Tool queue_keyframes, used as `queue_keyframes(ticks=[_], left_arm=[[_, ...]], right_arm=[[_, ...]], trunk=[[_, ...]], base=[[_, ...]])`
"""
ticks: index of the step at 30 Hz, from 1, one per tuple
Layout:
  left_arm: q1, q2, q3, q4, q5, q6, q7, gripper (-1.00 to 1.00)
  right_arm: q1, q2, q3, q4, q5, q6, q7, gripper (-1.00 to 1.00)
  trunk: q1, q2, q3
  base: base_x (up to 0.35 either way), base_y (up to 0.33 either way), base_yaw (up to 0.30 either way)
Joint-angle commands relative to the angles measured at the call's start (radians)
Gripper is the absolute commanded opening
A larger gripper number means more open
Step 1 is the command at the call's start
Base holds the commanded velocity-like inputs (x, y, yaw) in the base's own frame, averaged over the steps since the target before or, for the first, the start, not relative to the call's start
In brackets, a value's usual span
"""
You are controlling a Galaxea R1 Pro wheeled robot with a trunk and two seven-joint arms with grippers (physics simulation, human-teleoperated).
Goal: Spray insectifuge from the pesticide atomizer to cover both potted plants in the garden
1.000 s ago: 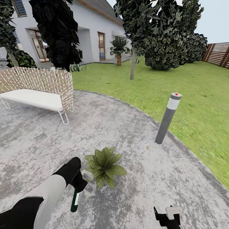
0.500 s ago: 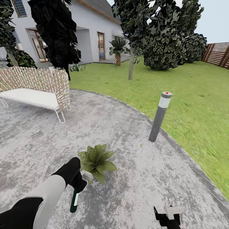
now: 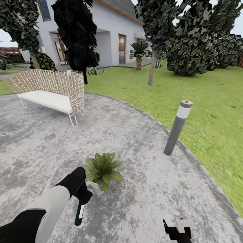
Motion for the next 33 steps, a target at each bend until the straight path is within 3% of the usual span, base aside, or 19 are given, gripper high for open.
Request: queue_keyframes(ticks=[1, 21, 33], left_arm=[[0.000, 0.000, 0.000, -0.002, -0.011, 0.004, -0.009, -1.00], [0.023, 0.006, 0.006, 0.001, -0.008, -0.005, -0.008, -1.00], [0.024, -0.003, 0.010, -0.004, -0.001, -0.006, -0.008, -1.00]], right_arm=[[-0.001, 0.000, -0.009, 0.001, 0.009, -0.003, 0.001, 1.00], [-0.001, -0.001, -0.009, 0.001, 0.009, -0.003, 0.000, 1.00], [-0.001, -0.001, -0.009, 0.001, 0.009, -0.003, 0.001, 1.00]], trunk=[[0.000, 0.000, -0.001], [0.000, 0.000, -0.001], [0.000, 0.000, -0.001]], base=[[-0.041, -0.129, 0.039], [0.002, -0.006, 0.002], [0.213, -0.155, 0.000]])
